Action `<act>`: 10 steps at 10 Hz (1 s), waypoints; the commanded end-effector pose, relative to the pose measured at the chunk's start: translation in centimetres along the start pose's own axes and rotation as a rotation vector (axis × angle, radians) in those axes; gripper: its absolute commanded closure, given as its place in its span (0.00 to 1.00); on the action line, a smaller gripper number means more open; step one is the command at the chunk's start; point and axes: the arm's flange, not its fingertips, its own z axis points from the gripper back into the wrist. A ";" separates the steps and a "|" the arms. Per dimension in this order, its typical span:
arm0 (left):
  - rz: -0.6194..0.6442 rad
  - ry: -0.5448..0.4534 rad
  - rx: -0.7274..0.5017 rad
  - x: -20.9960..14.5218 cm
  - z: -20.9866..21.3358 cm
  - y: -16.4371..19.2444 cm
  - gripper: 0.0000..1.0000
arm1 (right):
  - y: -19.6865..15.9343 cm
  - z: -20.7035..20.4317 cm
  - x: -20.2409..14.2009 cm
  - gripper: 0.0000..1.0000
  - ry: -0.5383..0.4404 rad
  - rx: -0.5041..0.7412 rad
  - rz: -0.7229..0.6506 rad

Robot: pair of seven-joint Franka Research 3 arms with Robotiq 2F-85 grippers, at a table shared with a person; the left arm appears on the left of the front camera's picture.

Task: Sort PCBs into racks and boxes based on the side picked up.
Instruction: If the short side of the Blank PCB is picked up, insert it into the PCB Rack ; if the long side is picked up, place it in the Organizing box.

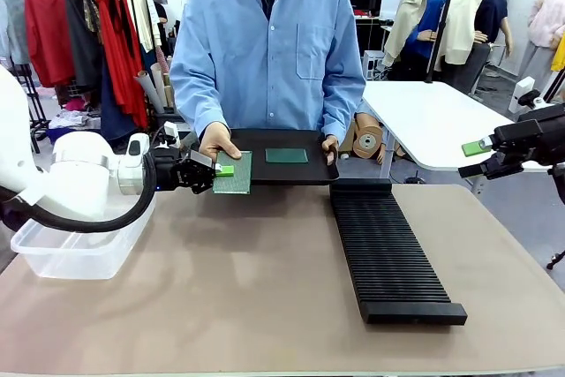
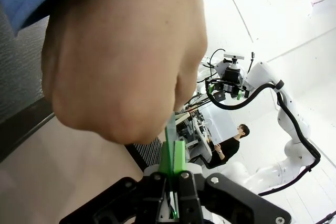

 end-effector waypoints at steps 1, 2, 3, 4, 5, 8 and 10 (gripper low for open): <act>0.000 -0.003 -0.004 0.0 0.0 0.0 1.00 | 0.2 -0.1 0.2 0.00 -0.004 0.006 -0.004; 0.000 -0.003 -0.004 0.0 0.0 0.0 1.00 | 0.2 -0.1 0.2 0.00 -0.004 0.006 -0.004; 0.000 -0.003 -0.004 0.0 0.0 0.0 1.00 | 0.2 -0.1 0.2 0.00 -0.004 0.006 -0.004; 0.000 -0.003 -0.004 0.0 0.0 0.0 1.00 | 0.2 -0.1 0.2 0.00 -0.004 0.006 -0.004; 0.000 -0.003 -0.004 0.0 0.0 0.0 1.00 | 0.2 -0.1 0.2 0.00 -0.004 0.006 -0.004; 0.000 -0.003 -0.004 0.0 0.0 0.0 1.00 | 0.2 -0.1 0.2 0.00 -0.004 0.006 -0.004; 0.000 -0.003 -0.004 0.0 0.0 0.0 1.00 | 0.2 -0.1 0.2 0.00 -0.004 0.006 -0.004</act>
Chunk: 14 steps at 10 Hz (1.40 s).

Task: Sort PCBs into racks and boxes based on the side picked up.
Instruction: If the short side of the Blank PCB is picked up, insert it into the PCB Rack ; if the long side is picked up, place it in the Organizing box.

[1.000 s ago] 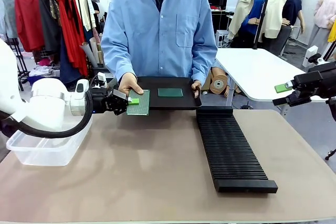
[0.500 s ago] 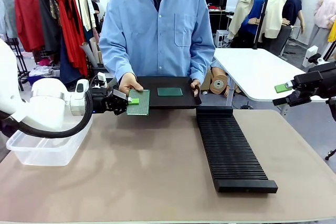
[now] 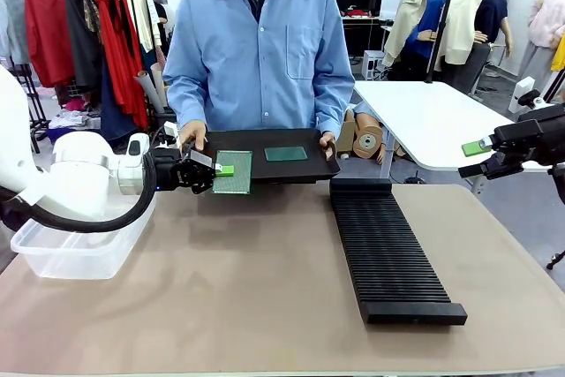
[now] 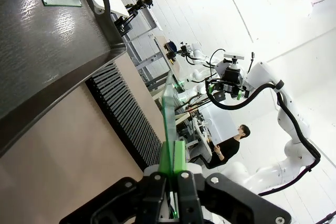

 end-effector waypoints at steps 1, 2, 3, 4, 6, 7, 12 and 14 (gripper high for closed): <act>0.000 -0.003 -0.004 0.0 0.0 0.0 1.00 | 0.2 -0.1 0.2 0.00 -0.004 0.006 -0.004; 0.000 -0.003 -0.004 0.0 0.0 0.0 1.00 | 0.2 -0.1 0.2 0.00 -0.004 0.006 -0.004; 0.000 -0.003 -0.004 0.0 0.0 0.0 1.00 | 0.2 -0.1 0.2 0.00 -0.004 0.006 -0.004; 0.000 -0.003 -0.004 0.0 0.0 0.0 1.00 | 0.2 -0.1 0.2 0.00 -0.004 0.006 -0.004; 0.000 -0.003 -0.004 0.0 0.0 0.0 1.00 | 0.2 -0.1 0.2 0.00 -0.004 0.006 -0.004; 0.000 -0.003 -0.004 0.0 0.0 0.0 1.00 | 0.2 -0.1 0.2 0.00 -0.004 0.006 -0.004; 0.030 0.052 0.187 2.6 3.1 -3.8 1.00 | 0.2 -0.1 0.2 0.00 -0.004 0.006 -0.004; 0.072 0.118 0.334 3.8 6.0 -6.3 1.00 | 0.2 -0.1 0.2 0.00 -0.004 0.006 -0.004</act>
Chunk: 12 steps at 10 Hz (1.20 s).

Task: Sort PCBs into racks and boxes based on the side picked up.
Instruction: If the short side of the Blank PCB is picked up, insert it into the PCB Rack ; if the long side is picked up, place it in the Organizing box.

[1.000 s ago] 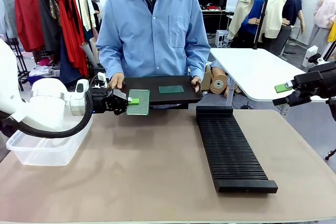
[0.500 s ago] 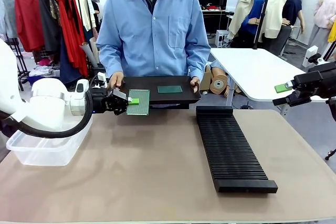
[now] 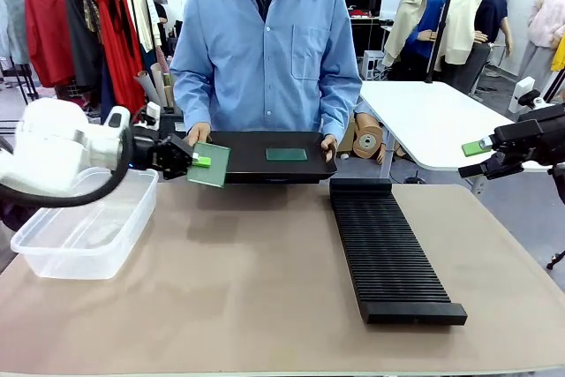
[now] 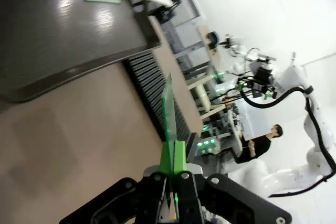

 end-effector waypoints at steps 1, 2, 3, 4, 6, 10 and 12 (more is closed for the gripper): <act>0.044 0.093 0.171 0.8 3.7 -2.2 1.00 | 0.2 -0.1 0.2 0.00 -0.004 0.006 -0.004; 0.059 0.091 0.230 1.2 5.7 -3.0 1.00 | 0.2 -0.1 0.2 0.00 -0.004 0.006 -0.004; 0.068 0.108 0.277 1.7 7.3 -3.9 1.00 | 0.2 -0.1 0.2 0.00 -0.004 0.006 -0.004; 0.071 0.133 0.340 1.8 8.7 -4.5 1.00 | 0.2 -0.1 0.2 0.00 -0.004 0.006 -0.004; 0.080 0.199 0.571 1.6 11.3 -5.2 1.00 | 0.2 -0.1 0.2 0.00 -0.004 0.006 -0.004; 0.017 0.191 0.897 0.6 13.4 -4.3 1.00 | 0.2 -0.1 0.2 0.00 -0.004 0.006 -0.004; 0.040 0.218 0.947 0.4 13.8 -3.2 1.00 | 0.2 -0.1 0.2 0.00 -0.004 0.006 -0.004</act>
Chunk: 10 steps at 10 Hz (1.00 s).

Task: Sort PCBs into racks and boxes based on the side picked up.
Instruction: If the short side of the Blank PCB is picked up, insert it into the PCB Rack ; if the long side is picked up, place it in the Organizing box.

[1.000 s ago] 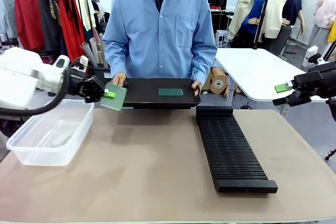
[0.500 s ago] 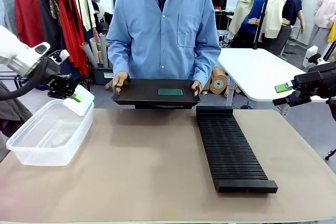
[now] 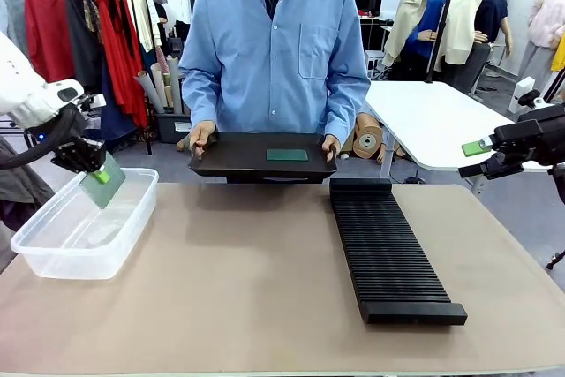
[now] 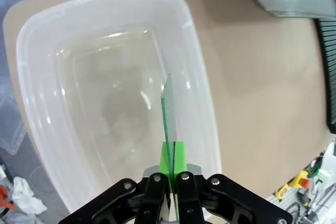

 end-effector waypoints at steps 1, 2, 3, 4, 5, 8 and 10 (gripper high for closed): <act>0.041 0.049 0.048 -0.2 -1.1 0.2 1.00 | 0.2 -0.1 0.2 0.00 -0.004 0.006 -0.004; 0.049 0.072 0.041 0.1 -2.0 0.9 1.00 | 0.2 -0.1 0.2 0.00 -0.004 0.006 -0.004; 0.062 0.088 0.046 0.4 -2.9 1.5 1.00 | 0.2 -0.1 0.2 0.00 -0.004 0.006 -0.004; 0.068 0.103 0.057 0.7 -3.9 2.1 1.00 | 0.2 -0.1 0.2 0.00 -0.004 0.006 -0.004; 0.061 0.097 0.057 1.0 -4.7 2.4 1.00 | 0.2 -0.1 0.2 0.00 -0.004 0.006 -0.004; 0.035 0.098 0.054 1.5 -7.3 3.3 1.00 | 0.2 -0.1 0.2 0.00 -0.004 0.006 -0.004; 0.047 0.125 0.018 1.5 -8.3 3.6 1.00 | 0.2 -0.1 0.2 0.00 -0.004 0.006 -0.004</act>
